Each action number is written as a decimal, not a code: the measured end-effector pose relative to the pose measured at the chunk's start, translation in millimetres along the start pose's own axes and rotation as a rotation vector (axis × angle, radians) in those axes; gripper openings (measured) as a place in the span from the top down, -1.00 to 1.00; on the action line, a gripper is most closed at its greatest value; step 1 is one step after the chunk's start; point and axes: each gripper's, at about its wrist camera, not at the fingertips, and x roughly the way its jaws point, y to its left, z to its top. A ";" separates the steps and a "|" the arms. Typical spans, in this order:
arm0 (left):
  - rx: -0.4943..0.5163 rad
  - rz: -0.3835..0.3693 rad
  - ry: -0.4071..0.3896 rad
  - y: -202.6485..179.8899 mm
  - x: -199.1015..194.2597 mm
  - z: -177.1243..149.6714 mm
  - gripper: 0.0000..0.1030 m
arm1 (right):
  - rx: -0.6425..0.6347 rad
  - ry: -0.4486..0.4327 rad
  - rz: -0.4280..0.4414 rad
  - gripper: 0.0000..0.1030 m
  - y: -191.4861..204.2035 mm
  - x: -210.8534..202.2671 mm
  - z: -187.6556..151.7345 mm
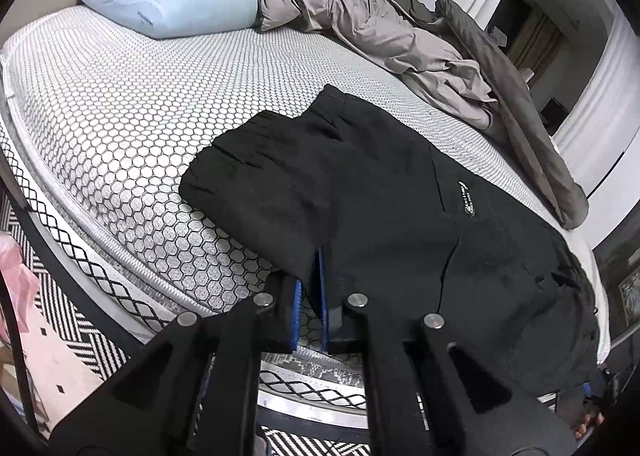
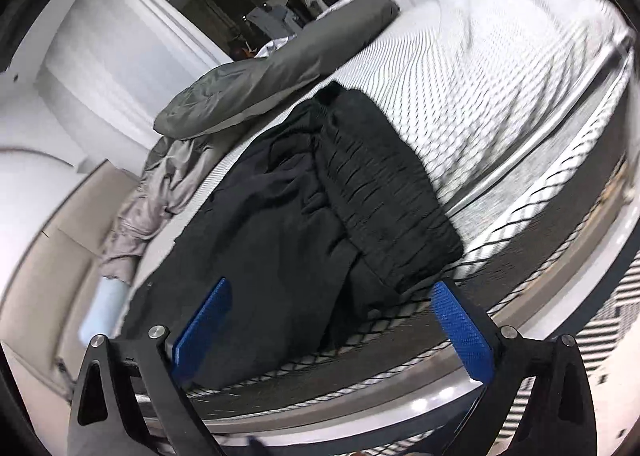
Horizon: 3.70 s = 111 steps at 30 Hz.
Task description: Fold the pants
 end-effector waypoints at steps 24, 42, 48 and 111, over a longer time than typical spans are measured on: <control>-0.181 -0.203 -0.003 4.0 29.5 15.1 0.59 | 0.173 0.002 0.086 0.24 -20.2 19.6 25.1; -0.085 -0.204 -0.123 -24.6 -29.3 55.3 1.00 | 0.123 -0.129 0.117 0.91 39.8 -28.1 73.7; -0.083 -0.195 -0.101 -55.9 14.3 136.1 1.00 | 0.090 -0.160 0.084 0.91 93.2 15.1 158.1; -0.184 -0.268 0.367 -137.8 172.4 95.1 0.02 | -0.094 0.113 -0.012 -0.66 147.0 165.0 91.7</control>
